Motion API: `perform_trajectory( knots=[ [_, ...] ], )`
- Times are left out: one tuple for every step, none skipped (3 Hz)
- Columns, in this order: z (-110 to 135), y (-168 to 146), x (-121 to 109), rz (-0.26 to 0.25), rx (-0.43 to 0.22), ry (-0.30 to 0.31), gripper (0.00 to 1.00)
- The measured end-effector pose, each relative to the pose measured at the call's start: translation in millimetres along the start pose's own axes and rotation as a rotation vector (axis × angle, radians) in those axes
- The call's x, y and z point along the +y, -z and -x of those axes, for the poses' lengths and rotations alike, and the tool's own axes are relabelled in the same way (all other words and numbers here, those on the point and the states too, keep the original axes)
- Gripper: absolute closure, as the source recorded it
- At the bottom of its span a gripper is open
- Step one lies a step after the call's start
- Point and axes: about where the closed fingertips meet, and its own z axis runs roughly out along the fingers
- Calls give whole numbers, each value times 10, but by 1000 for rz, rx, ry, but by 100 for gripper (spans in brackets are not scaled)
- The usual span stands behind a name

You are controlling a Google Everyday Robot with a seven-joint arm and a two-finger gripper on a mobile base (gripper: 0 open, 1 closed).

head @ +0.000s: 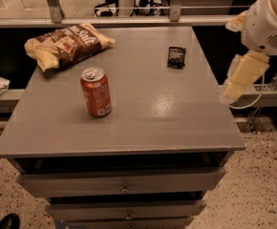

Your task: Move rxbar chocolate near coke can

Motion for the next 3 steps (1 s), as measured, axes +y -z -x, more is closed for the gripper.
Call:
perform_trajectory(
  knots=[
    [162, -355, -458, -30, -97, -35, 0],
    [356, -748, -835, -21, -186, -91, 0],
    [580, -1371, -1118, 26, -283, -189, 0]
  ],
)
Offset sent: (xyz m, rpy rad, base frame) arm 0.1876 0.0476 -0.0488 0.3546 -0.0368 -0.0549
